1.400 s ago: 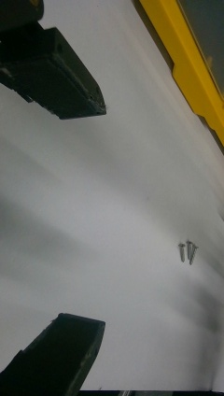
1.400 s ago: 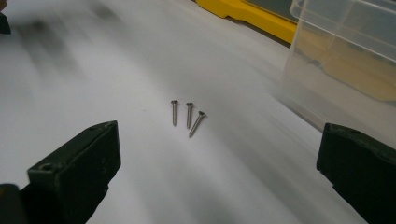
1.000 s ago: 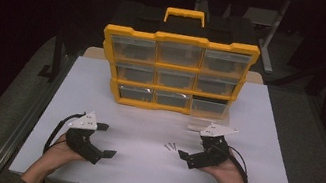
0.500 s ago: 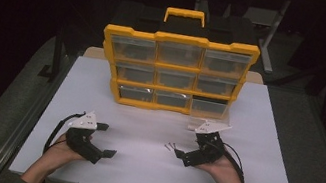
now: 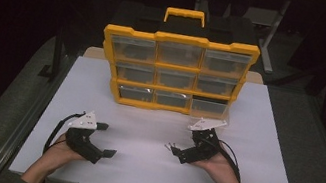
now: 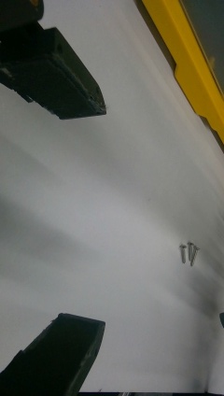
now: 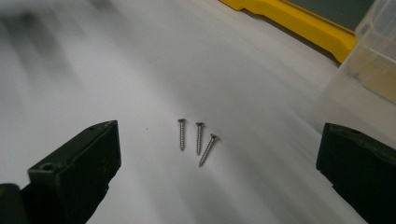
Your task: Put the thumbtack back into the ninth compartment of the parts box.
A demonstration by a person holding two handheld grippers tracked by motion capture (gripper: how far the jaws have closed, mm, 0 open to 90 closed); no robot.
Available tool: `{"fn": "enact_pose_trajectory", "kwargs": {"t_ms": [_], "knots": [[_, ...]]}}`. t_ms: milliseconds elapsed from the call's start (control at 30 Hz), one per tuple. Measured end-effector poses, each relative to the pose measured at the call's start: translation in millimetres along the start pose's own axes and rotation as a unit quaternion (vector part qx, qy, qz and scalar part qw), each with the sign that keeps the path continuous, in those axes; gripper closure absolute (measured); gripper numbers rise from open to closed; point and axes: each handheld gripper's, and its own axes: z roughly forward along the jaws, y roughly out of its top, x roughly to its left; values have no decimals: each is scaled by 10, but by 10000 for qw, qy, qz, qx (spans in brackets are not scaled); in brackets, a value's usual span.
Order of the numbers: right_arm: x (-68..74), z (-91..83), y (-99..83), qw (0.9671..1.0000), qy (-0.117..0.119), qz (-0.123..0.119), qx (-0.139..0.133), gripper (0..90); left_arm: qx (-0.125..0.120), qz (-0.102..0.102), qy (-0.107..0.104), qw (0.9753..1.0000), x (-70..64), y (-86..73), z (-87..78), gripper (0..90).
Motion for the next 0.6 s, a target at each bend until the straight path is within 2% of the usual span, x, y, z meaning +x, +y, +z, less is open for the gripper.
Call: {"fn": "enact_pose_trajectory", "kwargs": {"t_ms": [600], "knots": [[28, 165, 114, 9998, 18, -82, 158, 0, -8, 4, 5, 10000, 5, -9, 4, 1]]}}
